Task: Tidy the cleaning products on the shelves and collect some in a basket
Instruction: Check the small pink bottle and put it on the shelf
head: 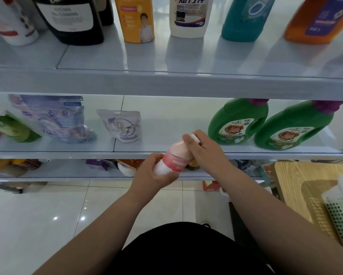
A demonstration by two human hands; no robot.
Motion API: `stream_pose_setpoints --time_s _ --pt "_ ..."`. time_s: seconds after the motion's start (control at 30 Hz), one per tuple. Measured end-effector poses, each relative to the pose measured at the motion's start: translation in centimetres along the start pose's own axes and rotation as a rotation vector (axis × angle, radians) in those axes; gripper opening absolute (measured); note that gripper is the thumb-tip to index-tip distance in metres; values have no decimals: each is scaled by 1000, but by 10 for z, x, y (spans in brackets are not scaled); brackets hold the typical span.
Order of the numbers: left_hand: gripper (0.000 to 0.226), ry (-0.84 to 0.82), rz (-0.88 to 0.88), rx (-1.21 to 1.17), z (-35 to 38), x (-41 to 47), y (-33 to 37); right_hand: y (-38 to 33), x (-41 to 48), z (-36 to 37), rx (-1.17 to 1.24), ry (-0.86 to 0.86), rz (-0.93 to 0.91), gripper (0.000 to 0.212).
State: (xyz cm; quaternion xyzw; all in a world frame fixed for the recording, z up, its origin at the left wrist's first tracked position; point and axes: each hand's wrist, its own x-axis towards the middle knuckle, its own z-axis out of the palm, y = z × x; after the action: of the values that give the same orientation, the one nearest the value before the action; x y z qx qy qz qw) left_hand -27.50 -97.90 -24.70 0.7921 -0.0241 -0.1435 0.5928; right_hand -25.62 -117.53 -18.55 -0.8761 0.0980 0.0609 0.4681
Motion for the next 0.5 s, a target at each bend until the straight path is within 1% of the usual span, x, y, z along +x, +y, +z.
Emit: stream_pose_setpoints --time_s 0.07,0.1,0.17,0.23,0.3,0.37,0.43,0.5 --pt "54 52 124 298 -3 1 3 -1 3 -1 -130 26 -48 40" --pt "58 90 166 412 -4 0 5 -1 4 -2 -176 42 -68 40" --pt "64 146 250 549 -6 2 7 0 9 -7 -230 44 -83 39" --pt "63 135 313 591 -13 5 12 -1 14 -11 -321 23 -88 39" --pt "55 65 275 525 -22 10 19 -3 18 -11 -397 49 -149 40" --pt "44 -51 187 372 -28 14 24 -5 20 -10 -399 92 -236 41" --pt "42 -127 113 222 -29 16 25 -7 21 -9 -368 118 -305 40" --pt "43 -152 67 148 -28 18 22 -5 23 -8 -313 125 -335 38"
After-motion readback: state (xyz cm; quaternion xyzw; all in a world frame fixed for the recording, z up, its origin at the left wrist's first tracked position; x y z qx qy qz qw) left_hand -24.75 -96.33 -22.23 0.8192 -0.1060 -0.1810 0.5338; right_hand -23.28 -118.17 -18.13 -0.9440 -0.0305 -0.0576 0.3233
